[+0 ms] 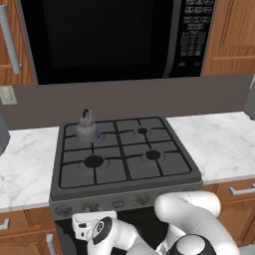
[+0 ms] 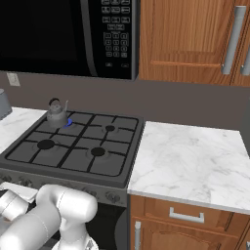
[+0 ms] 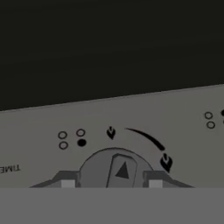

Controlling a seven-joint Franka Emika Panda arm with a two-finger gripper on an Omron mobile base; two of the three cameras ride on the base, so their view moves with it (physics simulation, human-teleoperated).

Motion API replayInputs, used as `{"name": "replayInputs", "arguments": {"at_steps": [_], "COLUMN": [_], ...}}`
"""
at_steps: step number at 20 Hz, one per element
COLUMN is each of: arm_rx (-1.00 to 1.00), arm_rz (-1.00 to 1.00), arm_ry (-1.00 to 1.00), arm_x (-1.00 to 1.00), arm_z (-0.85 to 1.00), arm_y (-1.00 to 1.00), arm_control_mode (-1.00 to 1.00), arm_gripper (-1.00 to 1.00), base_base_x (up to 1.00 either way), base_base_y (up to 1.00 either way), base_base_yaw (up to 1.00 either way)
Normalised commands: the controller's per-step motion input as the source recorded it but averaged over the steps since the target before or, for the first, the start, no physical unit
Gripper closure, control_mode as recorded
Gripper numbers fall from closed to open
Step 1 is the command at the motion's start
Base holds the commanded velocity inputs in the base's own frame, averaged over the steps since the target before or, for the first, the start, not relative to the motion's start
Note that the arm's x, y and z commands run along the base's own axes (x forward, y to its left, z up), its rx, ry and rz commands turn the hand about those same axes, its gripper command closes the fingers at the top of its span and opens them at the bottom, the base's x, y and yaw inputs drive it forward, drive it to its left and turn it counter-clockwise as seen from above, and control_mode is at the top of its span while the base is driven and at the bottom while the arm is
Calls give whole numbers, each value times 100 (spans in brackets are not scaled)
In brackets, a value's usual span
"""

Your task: The kettle is done boiling. Turn off the stove, then wait for 300 timesteps before moving the kettle to the dining table.

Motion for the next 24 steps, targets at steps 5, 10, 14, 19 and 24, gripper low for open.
{"name": "replayInputs", "arguments": {"at_steps": [5, 10, 14, 19, 24], "arm_rx": [12, 13, 15, 19, 19], "arm_rz": [0, 0, 0, 0, 0], "arm_ry": [0, 1, 0, 1, 4], "arm_x": [0, 1, 0, 1, 3], "arm_z": [-8, -9, -10, -8, -10], "arm_y": [0, 0, 0, 0, 0], "arm_control_mode": [-100, -100, -100, -100, -100], "arm_gripper": [100, 100, 100, 100, 100], "base_base_x": [0, 0, 0, 0, 0], "base_base_y": [0, 0, 0, 0, 0], "base_base_yaw": [0, 0, 0, 0, 0]}}
